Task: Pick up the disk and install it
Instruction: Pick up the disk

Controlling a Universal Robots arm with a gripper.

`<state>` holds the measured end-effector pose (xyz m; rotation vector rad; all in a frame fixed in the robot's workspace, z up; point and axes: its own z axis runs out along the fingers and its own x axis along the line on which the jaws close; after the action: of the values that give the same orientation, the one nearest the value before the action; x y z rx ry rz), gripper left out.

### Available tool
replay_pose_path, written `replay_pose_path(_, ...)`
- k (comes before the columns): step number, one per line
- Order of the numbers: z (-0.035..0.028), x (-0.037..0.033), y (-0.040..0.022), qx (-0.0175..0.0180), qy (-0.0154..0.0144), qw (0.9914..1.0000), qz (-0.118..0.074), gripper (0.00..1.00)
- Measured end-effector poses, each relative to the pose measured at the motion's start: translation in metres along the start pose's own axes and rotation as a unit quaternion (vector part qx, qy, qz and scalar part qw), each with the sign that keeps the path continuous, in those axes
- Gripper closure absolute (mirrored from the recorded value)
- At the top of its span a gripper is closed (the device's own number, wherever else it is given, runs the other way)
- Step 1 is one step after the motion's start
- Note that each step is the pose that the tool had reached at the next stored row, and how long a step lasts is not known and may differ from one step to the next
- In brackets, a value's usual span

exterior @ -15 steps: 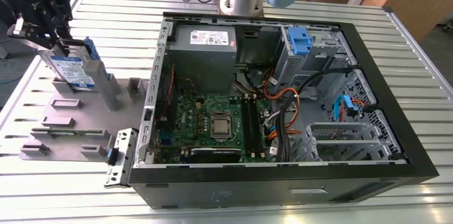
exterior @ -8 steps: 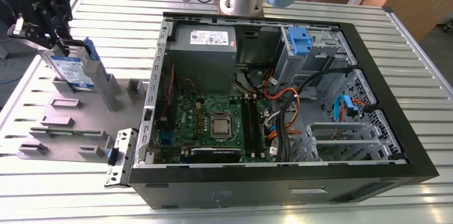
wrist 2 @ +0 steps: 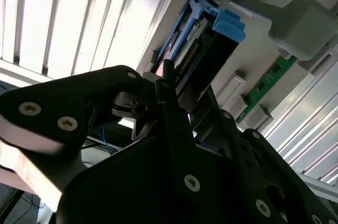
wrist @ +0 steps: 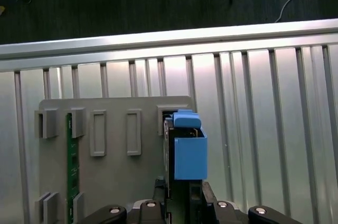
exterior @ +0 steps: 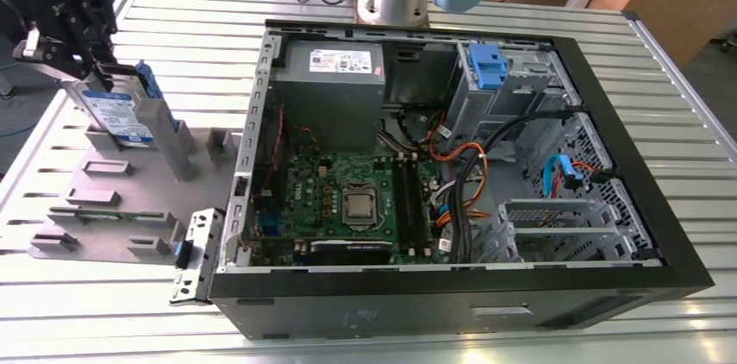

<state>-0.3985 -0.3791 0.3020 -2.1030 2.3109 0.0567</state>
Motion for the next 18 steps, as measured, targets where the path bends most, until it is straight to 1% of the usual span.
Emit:
replay_pose_path(2,0.0000,0.0000,0.0000,-0.0002,0.0001,0.99997,-0.008,0.64)
replay_pose_path(6,0.0000,0.0000,0.0000,-0.0004,0.0002,0.99993,-0.011,0.64)
replay_pose_path(18,0.0000,0.0000,0.0000,-0.0005,0.0002,0.99991,-0.013,0.65)
